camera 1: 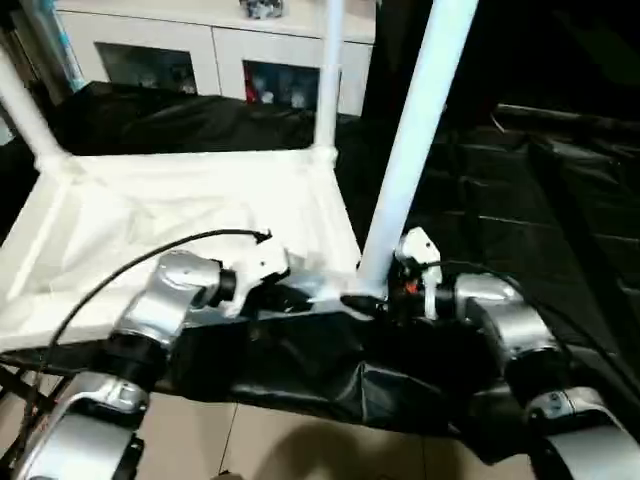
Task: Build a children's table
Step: Rotate leg to tighten
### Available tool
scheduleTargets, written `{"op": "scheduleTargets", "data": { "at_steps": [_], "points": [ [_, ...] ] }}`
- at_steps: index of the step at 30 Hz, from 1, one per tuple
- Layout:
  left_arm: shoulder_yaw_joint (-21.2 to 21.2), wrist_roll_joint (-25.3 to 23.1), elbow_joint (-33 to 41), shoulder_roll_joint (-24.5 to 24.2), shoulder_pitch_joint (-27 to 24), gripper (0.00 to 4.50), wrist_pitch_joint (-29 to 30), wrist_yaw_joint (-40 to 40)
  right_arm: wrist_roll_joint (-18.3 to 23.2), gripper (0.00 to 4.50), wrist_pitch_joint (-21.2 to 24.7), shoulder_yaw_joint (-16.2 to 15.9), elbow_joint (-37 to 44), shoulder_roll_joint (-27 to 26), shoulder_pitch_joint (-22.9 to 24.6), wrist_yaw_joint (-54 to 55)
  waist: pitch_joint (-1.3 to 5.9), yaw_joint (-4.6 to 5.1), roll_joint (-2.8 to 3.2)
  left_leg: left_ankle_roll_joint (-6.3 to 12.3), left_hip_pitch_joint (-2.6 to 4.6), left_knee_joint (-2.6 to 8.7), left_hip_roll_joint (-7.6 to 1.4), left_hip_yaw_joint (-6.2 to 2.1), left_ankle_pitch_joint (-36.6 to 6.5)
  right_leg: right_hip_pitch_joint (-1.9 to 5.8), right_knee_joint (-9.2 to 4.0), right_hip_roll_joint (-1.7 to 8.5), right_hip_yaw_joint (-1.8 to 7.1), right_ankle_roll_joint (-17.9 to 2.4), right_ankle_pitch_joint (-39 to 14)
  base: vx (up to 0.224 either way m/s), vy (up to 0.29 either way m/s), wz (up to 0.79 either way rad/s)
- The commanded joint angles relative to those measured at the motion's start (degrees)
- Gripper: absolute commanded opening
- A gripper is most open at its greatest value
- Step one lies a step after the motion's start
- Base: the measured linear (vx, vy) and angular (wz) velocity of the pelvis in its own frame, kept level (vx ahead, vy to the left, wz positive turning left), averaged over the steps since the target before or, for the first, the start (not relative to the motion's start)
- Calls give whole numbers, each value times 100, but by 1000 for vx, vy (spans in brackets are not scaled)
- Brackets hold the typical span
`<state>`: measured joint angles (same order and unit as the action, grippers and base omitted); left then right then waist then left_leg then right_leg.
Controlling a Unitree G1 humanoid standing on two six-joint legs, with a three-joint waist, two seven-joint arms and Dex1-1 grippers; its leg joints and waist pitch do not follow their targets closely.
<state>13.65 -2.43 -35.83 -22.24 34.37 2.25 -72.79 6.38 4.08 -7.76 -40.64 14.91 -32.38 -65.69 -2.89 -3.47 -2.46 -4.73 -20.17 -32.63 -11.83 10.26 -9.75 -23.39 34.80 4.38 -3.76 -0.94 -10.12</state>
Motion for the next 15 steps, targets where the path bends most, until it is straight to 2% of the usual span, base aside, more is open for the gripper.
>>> {"op": "scheduleTargets", "data": {
  "at_steps": [1,5,9,14,15],
  "points": [
    [183,-50,-193,29,110,0,-48,-73,78,348,120,-255,270,-76,69,-383,325,-29,23,192,5,365,-152,-6,-1535,280,-456,333,257,-1123,-1689,0,0,0],
    [192,-74,-315,-8,161,0,-129,-137,114,314,244,-283,382,-64,101,-472,331,-38,30,174,10,368,-160,-8,-1476,278,-440,337,256,-1151,-1590,0,0,0],
    [171,-68,-405,3,188,0,-212,-128,97,284,318,-347,486,-54,154,-511,324,-41,17,148,8,367,-153,-7,-1527,277,-458,342,255,-1135,-1703,0,0,0],
    [54,18,-410,191,186,0,-182,213,102,270,359,-148,407,-253,162,11,324,-46,9,135,12,369,-157,-12,-1504,271,-458,348,257,-1101,-1762,0,0,0],
    [24,3,-402,265,196,0,-121,409,25,269,284,-47,230,-367,104,447,315,-39,8,120,12,373,-149,-14,-1550,265,-473,351,257,-1073,-1866,0,0,0]
  ]
}}
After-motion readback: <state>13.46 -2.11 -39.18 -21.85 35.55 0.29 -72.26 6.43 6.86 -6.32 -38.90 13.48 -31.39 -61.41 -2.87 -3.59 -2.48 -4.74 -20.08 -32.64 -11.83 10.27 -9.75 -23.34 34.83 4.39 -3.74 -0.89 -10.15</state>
